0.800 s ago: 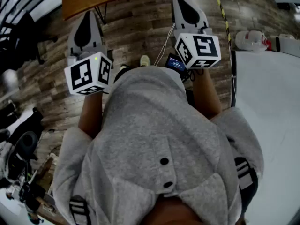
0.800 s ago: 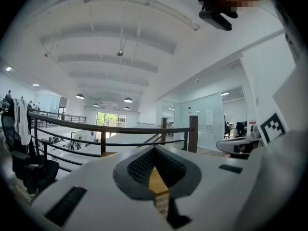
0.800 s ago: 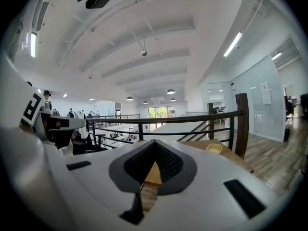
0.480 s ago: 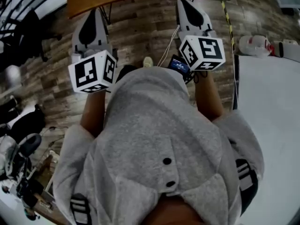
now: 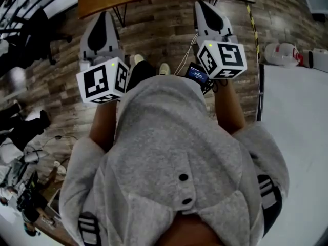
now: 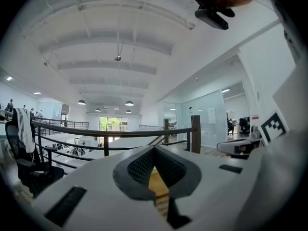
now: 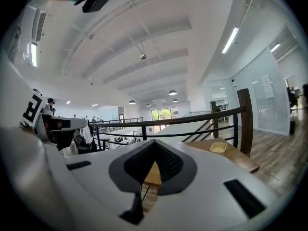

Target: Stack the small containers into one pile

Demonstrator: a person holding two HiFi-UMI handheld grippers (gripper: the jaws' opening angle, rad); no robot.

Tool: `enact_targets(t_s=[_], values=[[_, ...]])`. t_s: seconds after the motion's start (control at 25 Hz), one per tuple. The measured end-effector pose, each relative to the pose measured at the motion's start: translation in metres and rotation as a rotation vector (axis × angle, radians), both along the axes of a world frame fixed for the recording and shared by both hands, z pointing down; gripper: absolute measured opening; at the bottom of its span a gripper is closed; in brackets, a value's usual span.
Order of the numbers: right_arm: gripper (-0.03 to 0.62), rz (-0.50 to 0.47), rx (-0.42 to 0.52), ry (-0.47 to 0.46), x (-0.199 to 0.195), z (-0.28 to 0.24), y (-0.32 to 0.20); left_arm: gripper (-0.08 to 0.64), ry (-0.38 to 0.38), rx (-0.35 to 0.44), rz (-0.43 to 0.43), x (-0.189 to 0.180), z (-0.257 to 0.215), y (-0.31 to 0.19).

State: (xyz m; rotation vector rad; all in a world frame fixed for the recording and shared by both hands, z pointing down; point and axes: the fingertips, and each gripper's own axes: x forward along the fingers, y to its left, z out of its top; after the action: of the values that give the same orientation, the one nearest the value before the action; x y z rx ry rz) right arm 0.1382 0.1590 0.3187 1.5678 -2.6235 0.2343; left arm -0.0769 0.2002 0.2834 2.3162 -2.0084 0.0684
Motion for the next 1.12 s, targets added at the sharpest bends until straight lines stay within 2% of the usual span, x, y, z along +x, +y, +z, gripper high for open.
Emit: enact_targets(t_s=[0.56,1.12], values=[[0.011,0.005,0.027,-0.008,-0.002,-0.008,0.01,0.011,-0.027,0.011,0.022,0.001,0.0,0.004],[0.011,-0.019,0.012,0.034,-0.02,-0.001,-0.032,0.011,-0.009,0.0,0.02,-0.012,0.009,-0.04]])
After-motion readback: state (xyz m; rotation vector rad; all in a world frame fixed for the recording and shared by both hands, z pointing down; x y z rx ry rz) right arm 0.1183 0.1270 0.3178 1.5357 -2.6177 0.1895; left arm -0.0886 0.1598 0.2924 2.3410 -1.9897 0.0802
